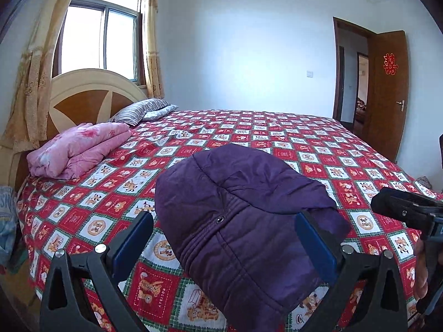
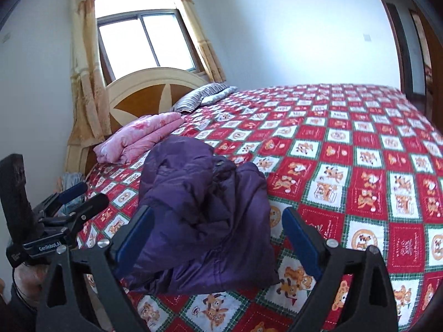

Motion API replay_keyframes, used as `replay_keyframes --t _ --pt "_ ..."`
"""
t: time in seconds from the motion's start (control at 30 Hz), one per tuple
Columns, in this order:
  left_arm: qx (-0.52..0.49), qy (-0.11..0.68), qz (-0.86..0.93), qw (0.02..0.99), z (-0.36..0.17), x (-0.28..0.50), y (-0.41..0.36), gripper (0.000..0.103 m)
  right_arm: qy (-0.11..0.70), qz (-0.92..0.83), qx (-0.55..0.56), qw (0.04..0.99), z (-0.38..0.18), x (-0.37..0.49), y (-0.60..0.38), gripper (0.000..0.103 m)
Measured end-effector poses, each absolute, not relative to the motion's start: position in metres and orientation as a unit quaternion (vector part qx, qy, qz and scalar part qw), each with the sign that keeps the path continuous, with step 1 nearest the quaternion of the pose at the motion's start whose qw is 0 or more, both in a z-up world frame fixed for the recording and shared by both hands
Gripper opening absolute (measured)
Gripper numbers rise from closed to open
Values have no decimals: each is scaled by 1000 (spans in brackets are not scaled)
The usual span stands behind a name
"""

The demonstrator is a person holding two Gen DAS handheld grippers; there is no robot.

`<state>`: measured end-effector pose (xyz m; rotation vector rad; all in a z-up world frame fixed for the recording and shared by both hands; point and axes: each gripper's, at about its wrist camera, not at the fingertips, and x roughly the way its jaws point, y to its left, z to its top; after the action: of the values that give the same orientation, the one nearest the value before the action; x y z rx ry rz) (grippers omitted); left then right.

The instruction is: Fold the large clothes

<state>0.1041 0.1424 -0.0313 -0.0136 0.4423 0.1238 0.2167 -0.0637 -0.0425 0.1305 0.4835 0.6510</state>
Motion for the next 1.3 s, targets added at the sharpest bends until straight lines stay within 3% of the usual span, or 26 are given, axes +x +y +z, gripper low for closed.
replay_keyframes --t 1.3 --pt "27 225 92 970 -33 100 131 102 201 325 12 924 -44 186 -46 97"
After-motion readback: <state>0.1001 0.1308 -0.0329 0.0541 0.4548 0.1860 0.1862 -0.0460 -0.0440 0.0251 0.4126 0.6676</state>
